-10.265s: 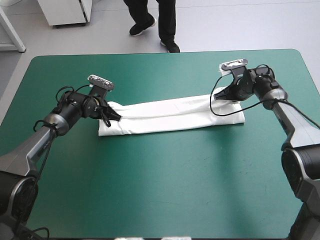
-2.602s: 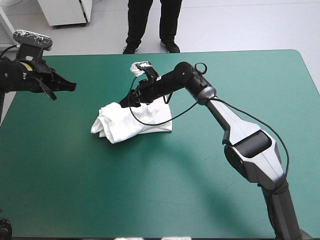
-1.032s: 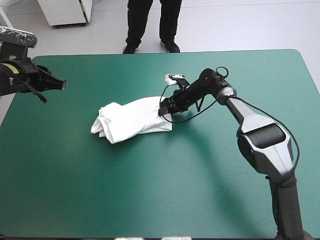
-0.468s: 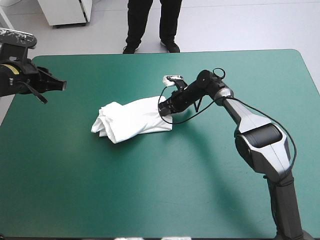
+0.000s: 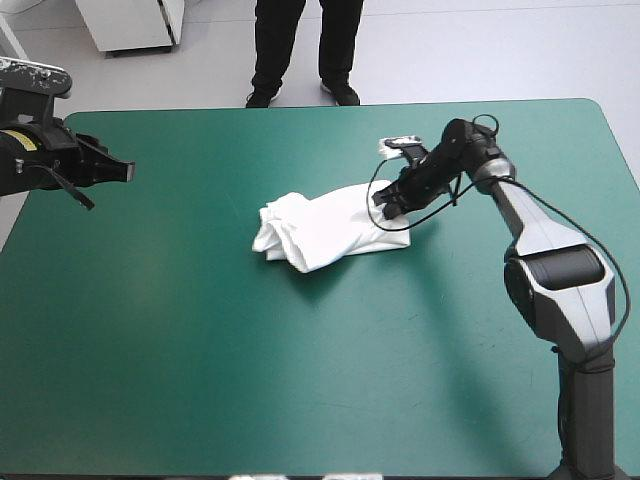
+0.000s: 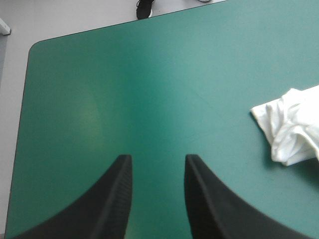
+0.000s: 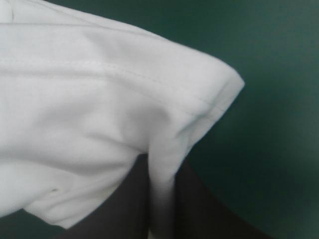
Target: Fold the cloth
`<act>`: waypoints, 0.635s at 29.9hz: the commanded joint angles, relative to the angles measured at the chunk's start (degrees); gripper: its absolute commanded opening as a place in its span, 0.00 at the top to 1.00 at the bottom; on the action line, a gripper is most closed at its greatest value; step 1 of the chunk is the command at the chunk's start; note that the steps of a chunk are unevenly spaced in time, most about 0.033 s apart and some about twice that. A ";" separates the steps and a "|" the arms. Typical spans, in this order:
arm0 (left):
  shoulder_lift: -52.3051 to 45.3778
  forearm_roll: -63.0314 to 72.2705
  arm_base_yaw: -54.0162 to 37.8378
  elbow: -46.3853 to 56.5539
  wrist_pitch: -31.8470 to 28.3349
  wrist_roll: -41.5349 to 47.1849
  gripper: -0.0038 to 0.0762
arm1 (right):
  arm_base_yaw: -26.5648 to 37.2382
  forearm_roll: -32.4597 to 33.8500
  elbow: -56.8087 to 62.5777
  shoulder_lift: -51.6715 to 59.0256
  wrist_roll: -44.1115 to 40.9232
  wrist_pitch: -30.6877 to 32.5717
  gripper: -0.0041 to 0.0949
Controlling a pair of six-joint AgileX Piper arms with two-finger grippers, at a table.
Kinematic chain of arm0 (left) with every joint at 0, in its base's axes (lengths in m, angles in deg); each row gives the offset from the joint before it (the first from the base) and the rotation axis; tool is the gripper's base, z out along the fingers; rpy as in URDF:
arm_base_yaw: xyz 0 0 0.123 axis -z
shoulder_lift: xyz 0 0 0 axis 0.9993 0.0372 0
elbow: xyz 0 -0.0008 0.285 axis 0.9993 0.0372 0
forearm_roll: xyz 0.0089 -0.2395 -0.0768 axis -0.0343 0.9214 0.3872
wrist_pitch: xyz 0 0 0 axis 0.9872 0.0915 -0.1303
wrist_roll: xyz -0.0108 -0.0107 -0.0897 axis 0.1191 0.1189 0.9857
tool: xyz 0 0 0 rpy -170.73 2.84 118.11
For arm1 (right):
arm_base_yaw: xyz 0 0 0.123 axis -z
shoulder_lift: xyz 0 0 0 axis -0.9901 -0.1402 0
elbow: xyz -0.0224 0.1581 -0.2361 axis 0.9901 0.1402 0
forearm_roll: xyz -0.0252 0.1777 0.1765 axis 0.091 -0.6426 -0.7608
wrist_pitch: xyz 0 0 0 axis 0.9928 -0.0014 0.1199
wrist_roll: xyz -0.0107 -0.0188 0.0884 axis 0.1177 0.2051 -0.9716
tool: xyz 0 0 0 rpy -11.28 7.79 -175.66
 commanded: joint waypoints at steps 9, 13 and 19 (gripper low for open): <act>-1.43 1.32 -0.01 -1.30 -5.86 0.58 0.63 | 16.41 6.91 4.76 11.96 -0.67 1.47 0.96; -1.32 1.32 -0.01 -1.30 -6.08 0.48 0.63 | 21.49 8.27 9.94 15.26 0.00 1.70 0.96; -1.09 1.32 -0.01 -1.30 -6.08 0.48 0.63 | 27.17 12.96 19.35 20.93 0.10 1.24 0.96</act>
